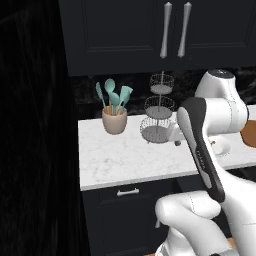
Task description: Pick up the knife from the drawer and place it on the cutting board. Then place the meat from the plate to the cutting board.
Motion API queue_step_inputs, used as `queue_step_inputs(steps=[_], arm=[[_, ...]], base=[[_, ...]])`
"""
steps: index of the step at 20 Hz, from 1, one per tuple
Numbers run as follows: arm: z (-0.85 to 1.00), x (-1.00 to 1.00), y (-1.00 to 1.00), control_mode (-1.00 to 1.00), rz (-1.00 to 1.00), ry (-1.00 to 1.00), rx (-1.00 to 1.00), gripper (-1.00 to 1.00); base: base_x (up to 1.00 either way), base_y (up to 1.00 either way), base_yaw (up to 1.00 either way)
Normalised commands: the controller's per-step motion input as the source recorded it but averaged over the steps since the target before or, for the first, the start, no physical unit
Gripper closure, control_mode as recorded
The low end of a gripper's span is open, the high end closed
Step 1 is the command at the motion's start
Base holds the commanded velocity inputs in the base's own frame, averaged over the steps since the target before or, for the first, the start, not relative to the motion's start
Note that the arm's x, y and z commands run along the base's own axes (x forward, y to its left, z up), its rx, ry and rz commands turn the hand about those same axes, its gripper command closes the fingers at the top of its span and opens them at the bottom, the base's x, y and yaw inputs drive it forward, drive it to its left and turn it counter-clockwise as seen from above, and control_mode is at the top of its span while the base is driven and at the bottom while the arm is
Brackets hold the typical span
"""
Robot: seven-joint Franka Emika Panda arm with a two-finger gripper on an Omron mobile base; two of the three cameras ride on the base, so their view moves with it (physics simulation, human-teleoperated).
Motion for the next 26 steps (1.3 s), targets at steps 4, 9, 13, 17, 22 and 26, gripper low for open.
queue_step_inputs(steps=[4, 9, 13, 17, 22, 26], arm=[[0.0, -0.49, 0.0, -1.0, 0.0, -0.05, 0.0, -1.0], [0.0, -0.25, -0.01, 1.0, 0.0, -0.01, 0.0, -1.0], [0.0, 0.0, 0.0, 1.0, 0.0, 0.0, 0.0, -1.0], [0.0, 0.0, 0.0, 1.0, 0.0, 0.0, 0.0, -1.0], [0.0, 0.0, 0.0, 1.0, 0.0, 0.0, 0.0, -1.0], [0.0, 0.0, 0.0, 1.0, 0.0, 0.0, 0.0, -1.0]], base=[[0.0, 0.0, 0.0], [-0.5, -0.07, 0.0], [-0.85, -0.46, 0.0], [-0.53, -0.83, 0.0], [-0.15, -0.99, 0.05], [0.02, -1.0, 0.13]])
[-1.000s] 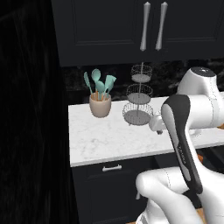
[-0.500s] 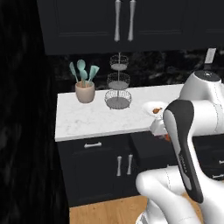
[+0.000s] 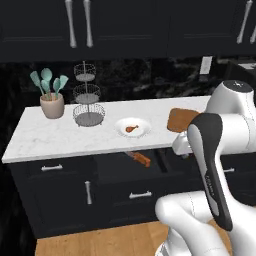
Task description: Pick up the knife from the drawer and place it on the cutting board. Then place the meat from the plate to the cutting board.
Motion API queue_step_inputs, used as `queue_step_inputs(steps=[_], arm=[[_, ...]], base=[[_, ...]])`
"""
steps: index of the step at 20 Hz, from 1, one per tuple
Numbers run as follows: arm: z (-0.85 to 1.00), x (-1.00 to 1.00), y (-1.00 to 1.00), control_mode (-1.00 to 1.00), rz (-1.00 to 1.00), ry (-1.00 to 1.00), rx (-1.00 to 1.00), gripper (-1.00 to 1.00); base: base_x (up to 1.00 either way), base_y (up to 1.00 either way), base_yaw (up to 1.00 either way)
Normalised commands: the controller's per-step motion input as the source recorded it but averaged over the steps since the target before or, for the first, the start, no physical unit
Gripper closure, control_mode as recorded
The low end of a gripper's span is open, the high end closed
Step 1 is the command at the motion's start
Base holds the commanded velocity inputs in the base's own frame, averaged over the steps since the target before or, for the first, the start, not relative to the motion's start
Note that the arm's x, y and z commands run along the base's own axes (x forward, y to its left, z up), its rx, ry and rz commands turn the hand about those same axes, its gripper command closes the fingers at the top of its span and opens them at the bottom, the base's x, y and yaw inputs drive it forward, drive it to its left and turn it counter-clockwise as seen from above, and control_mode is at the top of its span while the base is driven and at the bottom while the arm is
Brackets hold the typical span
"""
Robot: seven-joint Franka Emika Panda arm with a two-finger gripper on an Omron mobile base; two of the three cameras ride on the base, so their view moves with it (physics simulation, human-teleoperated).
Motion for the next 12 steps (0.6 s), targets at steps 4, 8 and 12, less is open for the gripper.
queue_step_inputs(steps=[4, 8, 12], arm=[[0.0, 0.0, 0.0, 1.0, 0.0, 0.0, 0.0, -1.0], [0.0, 0.0, 0.0, 1.0, 0.0, 0.0, 0.0, -1.0], [0.0, 0.0, 0.0, 1.0, 0.0, 0.0, 0.0, -1.0]], base=[[0.21, -1.0, 0.21], [0.47, -0.97, 0.35], [0.49, -0.78, 0.46]])
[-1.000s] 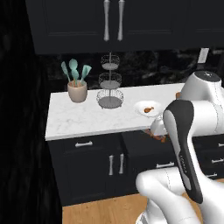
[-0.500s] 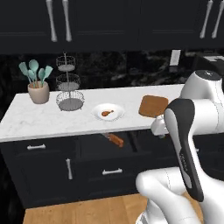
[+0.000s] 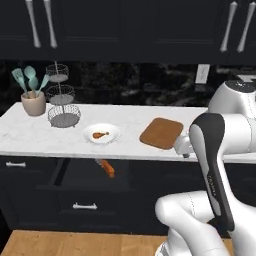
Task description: Pick up the knife from the drawer and place it on the cutting board. Then place the meat from the plate to the cutting board.
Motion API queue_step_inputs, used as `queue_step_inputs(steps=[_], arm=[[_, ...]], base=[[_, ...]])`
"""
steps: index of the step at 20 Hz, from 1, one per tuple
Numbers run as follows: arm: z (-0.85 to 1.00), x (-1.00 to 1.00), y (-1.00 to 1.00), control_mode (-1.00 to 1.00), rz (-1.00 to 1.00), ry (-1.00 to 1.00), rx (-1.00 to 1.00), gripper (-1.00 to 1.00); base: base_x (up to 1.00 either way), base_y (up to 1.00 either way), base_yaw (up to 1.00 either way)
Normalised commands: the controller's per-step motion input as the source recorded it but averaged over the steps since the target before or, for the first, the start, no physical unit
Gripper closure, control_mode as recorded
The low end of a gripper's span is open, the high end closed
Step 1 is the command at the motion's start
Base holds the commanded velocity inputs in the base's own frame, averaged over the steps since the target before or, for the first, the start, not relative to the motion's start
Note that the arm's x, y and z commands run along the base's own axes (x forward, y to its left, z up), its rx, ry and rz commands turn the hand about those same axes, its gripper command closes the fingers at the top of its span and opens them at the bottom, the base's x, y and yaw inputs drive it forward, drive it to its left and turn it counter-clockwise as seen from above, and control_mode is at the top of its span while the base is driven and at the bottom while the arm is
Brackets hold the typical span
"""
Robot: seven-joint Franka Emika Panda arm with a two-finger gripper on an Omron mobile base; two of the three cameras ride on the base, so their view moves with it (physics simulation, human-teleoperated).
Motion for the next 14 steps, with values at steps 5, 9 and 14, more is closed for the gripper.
queue_step_inputs(steps=[5, 9, 14], arm=[[0.0, 0.0, 0.0, 1.0, 0.0, 0.0, 0.0, -1.0], [0.0, 0.0, 0.0, 1.0, 0.0, 0.0, 0.0, -1.0], [0.0, 0.0, 0.0, 1.0, 0.0, 0.0, 0.0, -1.0]], base=[[0.25, -0.62, 0.52], [0.38, -0.18, 0.42], [0.48, -0.12, 0.28]])
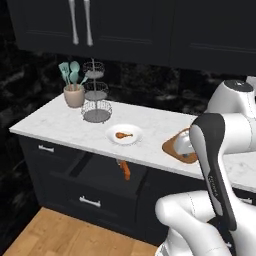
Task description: Pick up the knife from the drawer and place it on the cutting board. Then place the meat from the plate to the cutting board.
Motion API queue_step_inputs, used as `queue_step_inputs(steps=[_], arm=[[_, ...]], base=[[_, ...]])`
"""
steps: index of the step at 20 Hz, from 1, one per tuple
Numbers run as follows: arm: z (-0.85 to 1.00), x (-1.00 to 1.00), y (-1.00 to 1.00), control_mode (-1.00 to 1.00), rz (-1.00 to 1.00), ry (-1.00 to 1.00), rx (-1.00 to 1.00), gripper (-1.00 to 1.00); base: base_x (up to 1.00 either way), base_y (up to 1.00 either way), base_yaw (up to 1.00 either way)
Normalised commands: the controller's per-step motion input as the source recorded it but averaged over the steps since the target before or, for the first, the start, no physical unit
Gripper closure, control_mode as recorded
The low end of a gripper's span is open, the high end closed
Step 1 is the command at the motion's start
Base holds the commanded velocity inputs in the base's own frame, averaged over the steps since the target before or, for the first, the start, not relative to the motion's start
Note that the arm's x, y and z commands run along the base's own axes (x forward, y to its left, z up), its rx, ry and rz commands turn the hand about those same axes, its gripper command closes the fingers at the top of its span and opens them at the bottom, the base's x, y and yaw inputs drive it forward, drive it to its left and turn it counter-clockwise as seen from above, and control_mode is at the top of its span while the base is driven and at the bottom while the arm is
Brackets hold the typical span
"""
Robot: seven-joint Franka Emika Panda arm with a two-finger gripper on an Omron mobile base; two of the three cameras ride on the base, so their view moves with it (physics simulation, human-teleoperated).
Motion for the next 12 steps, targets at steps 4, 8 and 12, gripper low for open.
queue_step_inputs(steps=[4, 8, 12], arm=[[0.0, 0.0, 0.0, 1.0, 0.0, 0.0, 0.0, -1.0], [0.0, 0.0, 0.0, 1.0, 0.0, 0.0, 0.0, -1.0], [0.0, 0.0, 0.0, 1.0, 0.0, 0.0, 0.0, -1.0]], base=[[0.45, -0.19, 0.19], [0.55, 0.0, 0.14], [0.65, 0.0, 0.13]])
